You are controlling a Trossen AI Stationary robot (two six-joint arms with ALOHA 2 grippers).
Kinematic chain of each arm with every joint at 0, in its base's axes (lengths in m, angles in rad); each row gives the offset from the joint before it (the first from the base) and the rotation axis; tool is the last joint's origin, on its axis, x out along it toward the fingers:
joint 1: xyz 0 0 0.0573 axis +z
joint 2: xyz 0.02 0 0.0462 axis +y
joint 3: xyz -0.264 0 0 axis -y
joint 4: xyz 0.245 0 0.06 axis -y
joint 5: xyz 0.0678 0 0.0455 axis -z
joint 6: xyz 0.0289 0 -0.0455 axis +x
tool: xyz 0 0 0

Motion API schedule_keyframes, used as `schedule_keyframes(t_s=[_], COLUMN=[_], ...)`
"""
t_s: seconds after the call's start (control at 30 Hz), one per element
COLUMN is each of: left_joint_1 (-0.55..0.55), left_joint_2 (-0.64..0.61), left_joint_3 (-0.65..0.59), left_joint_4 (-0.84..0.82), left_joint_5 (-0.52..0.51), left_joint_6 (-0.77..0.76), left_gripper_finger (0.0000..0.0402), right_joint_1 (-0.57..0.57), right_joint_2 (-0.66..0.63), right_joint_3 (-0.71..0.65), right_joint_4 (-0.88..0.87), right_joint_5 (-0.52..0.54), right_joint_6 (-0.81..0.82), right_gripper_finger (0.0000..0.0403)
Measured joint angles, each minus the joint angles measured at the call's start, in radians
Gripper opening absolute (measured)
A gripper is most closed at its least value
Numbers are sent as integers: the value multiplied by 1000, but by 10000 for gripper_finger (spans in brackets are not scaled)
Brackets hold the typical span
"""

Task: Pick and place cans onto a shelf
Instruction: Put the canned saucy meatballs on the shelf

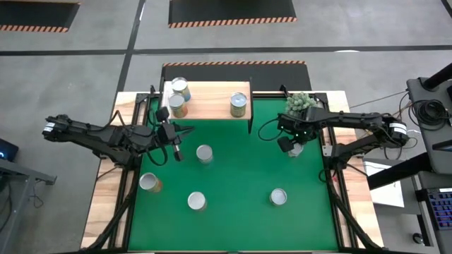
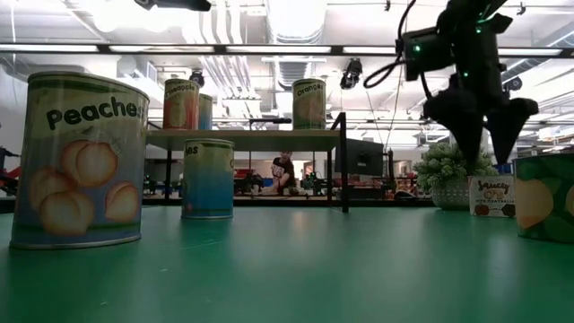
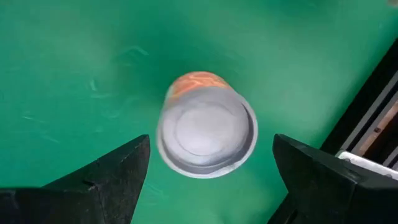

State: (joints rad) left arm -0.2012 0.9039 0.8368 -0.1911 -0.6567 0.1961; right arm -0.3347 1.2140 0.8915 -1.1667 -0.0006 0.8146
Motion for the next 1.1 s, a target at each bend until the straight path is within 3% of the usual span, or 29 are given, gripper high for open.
schedule_keyframes(t_s=[0.37,1.1], left_joint_1=[0,0], left_joint_2=[0,6], left_joint_3=[0,0], left_joint_4=[-3,-6], left_joint_5=[0,1], left_joint_6=[1,1], left_gripper_finger=[0,0], right_joint_1=[1,0], right_joint_2=[-2,-16], right_joint_3=[-74,-81], right_joint_4=[82,93], right_joint_5=[-19,-26], right_joint_6=[-3,-32], right_gripper_finger=[325,325])
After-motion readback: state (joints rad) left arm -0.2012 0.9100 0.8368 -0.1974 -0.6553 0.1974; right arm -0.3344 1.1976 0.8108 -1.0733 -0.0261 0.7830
